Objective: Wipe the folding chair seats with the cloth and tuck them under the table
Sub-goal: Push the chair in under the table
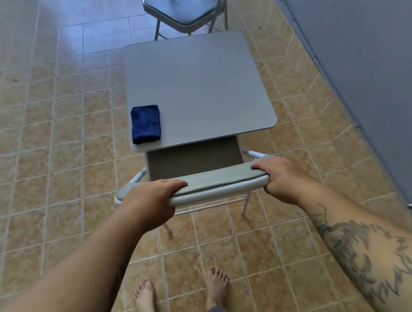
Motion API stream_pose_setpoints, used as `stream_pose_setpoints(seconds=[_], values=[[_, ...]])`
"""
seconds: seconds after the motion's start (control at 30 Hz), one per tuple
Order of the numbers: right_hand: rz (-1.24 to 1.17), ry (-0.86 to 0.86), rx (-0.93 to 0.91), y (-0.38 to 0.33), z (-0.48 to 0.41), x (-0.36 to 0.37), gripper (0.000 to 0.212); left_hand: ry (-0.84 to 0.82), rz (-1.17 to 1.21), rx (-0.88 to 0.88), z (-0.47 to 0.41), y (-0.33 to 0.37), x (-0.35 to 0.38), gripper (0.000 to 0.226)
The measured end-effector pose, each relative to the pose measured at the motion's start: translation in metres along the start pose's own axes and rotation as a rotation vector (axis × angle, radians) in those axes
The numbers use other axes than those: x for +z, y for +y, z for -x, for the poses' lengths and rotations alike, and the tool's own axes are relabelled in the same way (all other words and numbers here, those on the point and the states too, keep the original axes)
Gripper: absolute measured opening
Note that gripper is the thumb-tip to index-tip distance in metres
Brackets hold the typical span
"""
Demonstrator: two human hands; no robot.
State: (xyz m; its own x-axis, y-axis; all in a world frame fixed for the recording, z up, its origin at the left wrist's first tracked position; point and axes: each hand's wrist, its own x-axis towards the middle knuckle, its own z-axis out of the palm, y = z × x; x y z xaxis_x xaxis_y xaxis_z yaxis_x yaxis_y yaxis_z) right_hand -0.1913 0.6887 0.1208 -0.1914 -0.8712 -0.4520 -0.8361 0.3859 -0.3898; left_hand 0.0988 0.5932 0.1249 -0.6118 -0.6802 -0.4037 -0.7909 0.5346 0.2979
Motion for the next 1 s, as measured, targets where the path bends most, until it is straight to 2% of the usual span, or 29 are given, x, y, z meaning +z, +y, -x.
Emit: stream_pose_setpoints(seconds=[0.17, 0.33, 0.47, 0.6, 0.83, 1.0], values=[[0.034, 0.012, -0.039, -0.004, -0.005, 0.001, 0.052, -0.089, -0.022, -0.06, -0.001, 0.0, -0.012, 0.064], [0.055, -0.004, -0.054, 0.004, -0.001, -0.005, 0.046, -0.108, -0.012, -0.062, -0.003, 0.005, -0.007, 0.066], [0.004, -0.02, -0.055, 0.007, 0.0, -0.005, 0.047, -0.118, -0.031, -0.065, -0.006, 0.007, -0.006, 0.069], [-0.003, -0.053, -0.046, 0.006, -0.002, -0.006, 0.047, -0.196, -0.024, -0.081, -0.009, 0.008, -0.01, 0.074], [0.022, -0.187, -0.046, 0.002, -0.005, -0.016, 0.055, -0.367, 0.136, -0.14, -0.013, 0.007, -0.019, 0.081], [-0.012, -0.325, 0.016, -0.004, -0.003, -0.036, 0.059, -0.472, 0.334, -0.178, -0.01, 0.007, -0.033, 0.071]])
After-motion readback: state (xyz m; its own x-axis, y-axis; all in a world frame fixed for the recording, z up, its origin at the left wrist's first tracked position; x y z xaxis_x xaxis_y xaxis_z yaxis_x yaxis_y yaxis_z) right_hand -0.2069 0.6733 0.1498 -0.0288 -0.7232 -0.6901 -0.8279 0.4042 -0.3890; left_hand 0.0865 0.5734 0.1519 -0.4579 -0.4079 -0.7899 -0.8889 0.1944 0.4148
